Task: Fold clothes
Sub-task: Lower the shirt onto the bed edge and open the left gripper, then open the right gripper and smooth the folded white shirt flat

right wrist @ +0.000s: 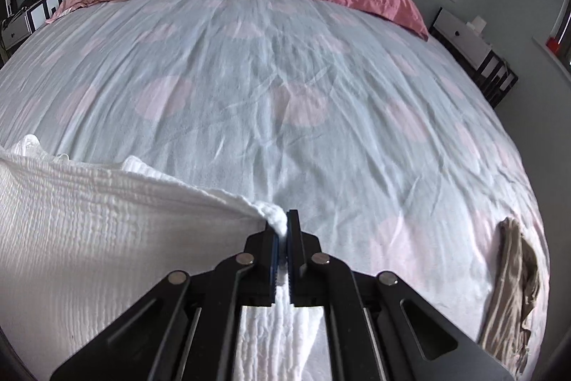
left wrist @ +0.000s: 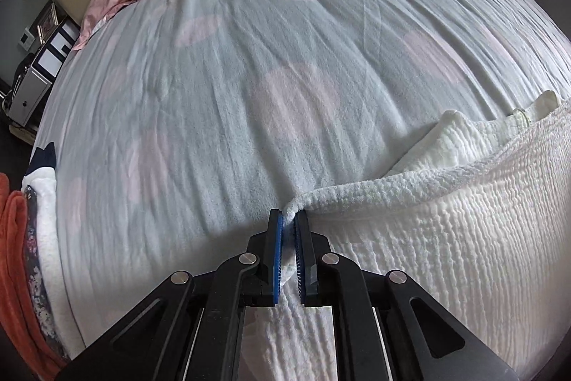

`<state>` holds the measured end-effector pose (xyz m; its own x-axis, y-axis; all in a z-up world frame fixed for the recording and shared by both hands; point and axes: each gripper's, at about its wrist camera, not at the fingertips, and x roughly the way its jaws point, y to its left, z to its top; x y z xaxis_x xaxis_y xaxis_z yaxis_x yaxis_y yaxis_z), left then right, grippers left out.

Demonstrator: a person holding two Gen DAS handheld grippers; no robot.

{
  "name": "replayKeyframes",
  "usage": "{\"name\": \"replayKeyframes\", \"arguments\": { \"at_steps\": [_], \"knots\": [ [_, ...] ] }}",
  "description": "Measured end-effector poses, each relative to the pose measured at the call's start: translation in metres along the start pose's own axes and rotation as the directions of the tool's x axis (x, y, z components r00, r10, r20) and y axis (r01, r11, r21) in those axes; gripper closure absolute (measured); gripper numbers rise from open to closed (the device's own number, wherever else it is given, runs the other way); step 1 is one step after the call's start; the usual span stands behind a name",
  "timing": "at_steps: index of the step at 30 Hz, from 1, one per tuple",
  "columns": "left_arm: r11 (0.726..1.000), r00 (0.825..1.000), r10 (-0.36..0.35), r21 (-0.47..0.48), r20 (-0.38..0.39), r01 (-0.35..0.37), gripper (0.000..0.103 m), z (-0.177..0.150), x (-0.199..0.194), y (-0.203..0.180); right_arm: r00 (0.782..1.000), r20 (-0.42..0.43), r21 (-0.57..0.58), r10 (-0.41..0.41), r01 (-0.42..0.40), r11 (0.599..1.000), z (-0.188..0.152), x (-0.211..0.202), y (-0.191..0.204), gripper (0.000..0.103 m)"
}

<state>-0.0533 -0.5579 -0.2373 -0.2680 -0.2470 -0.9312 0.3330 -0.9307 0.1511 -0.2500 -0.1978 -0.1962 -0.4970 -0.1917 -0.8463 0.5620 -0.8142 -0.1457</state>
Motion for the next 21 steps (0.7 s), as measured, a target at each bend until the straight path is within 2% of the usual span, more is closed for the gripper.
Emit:
{"name": "replayKeyframes", "arguments": {
  "at_steps": [3, 7, 10, 12, 16, 18, 20, 21],
  "knots": [
    [1.0, 1.0, -0.019, -0.018, 0.004, 0.019, 0.092, -0.004, 0.007, 0.002, 0.998, -0.037, 0.034, 0.041, -0.04, 0.999, -0.005, 0.014, -0.004, 0.098],
    [0.998, 0.999, -0.036, -0.059, 0.012, 0.036, 0.088, -0.004, 0.008, 0.006, 0.998, -0.052, 0.041, 0.046, -0.044, 0.998, -0.006, 0.018, -0.004, 0.097],
    [0.992, 0.999, -0.034, -0.12, 0.029, 0.037, 0.078, -0.001, 0.004, 0.014, 0.995, -0.075, 0.074, 0.062, -0.056, 0.996, 0.0, 0.02, -0.008, 0.094],
    [0.986, 0.999, -0.025, -0.162, 0.031, 0.03, 0.076, 0.002, 0.0, 0.021, 0.991, -0.089, 0.135, 0.096, -0.084, 0.987, 0.005, 0.02, -0.017, 0.088],
    [0.976, 0.998, 0.049, -0.212, 0.033, -0.041, 0.076, 0.005, -0.013, 0.034, 0.982, -0.111, 0.262, 0.155, -0.122, 0.957, 0.01, 0.018, -0.037, 0.079],
    [0.971, 0.998, 0.054, -0.234, 0.035, -0.044, 0.076, 0.001, -0.021, 0.04, 0.982, -0.103, 0.301, 0.161, -0.123, 0.946, 0.008, 0.012, -0.045, 0.063],
    [0.967, 0.998, 0.048, -0.253, 0.036, -0.037, 0.075, -0.005, -0.031, 0.043, 0.982, -0.091, 0.337, 0.168, -0.129, 0.933, 0.006, 0.005, -0.054, 0.054],
    [0.965, 0.998, 0.043, -0.26, 0.035, -0.032, 0.075, -0.009, -0.036, 0.045, 0.981, -0.092, 0.355, 0.172, -0.129, 0.926, 0.003, 0.001, -0.058, 0.054]
  ]
}}
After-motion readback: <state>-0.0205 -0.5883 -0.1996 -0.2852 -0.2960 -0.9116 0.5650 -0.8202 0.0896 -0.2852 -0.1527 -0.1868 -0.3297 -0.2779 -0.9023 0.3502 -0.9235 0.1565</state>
